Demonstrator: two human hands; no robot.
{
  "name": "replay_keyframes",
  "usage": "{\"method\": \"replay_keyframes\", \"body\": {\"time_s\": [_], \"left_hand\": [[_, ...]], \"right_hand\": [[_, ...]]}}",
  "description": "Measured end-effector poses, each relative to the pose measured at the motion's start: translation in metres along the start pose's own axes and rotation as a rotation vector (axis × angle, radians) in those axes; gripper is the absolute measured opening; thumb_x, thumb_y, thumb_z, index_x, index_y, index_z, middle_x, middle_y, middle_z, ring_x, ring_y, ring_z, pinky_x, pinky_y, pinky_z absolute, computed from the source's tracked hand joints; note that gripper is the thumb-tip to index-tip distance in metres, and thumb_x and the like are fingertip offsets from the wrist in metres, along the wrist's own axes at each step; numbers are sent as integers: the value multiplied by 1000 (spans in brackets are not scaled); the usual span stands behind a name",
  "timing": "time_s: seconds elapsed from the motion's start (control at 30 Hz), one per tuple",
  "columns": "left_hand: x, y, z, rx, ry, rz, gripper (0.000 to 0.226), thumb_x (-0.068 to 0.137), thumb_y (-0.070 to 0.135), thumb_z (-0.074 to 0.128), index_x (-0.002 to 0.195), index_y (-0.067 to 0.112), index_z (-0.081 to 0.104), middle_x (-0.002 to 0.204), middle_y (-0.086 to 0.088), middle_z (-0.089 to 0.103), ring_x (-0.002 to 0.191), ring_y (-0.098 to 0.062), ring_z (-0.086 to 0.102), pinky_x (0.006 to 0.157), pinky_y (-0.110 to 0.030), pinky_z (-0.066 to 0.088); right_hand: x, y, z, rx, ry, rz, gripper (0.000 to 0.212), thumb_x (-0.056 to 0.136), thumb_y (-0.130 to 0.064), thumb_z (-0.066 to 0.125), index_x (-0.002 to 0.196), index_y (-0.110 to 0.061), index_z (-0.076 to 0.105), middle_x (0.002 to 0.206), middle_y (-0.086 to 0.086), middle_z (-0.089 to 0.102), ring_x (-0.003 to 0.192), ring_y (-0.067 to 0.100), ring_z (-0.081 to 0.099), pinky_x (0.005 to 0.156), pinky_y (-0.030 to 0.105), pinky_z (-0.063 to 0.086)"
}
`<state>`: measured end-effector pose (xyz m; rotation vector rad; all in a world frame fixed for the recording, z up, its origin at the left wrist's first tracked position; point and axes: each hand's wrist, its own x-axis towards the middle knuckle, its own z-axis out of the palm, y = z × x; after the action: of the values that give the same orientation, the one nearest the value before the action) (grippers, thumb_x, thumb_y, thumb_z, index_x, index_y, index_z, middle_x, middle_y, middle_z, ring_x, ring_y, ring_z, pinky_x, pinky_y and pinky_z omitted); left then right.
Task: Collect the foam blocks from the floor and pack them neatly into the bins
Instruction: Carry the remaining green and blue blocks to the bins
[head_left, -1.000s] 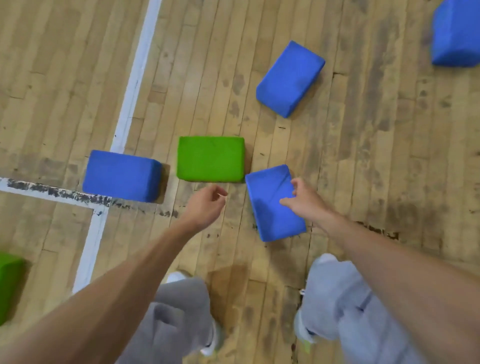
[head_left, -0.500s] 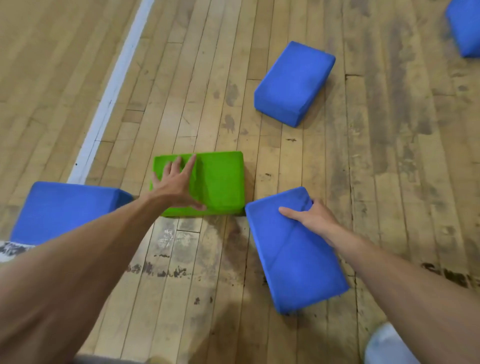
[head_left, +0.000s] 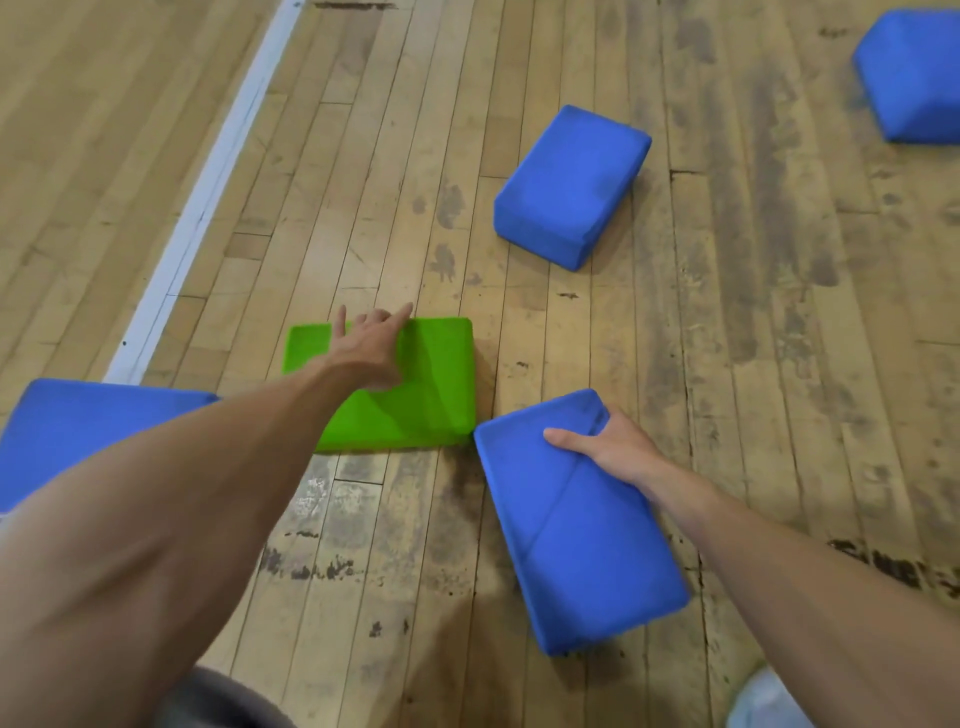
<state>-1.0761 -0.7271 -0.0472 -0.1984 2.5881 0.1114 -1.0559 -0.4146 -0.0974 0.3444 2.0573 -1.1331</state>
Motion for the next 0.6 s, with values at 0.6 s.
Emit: {"method": "replay_keyframes", "body": {"time_s": [0.6], "left_hand": [[-79,-31,-9,-260,-76,-16,105,54,43,90,130,11,25,113,-16,51,97,-27,52,83,-42,50]], "right_hand": [[-33,-26,16,-64,124,64,95,41,-61,83,121,-18,54,118,-2,61,104,19,61,91,40,52]]}}
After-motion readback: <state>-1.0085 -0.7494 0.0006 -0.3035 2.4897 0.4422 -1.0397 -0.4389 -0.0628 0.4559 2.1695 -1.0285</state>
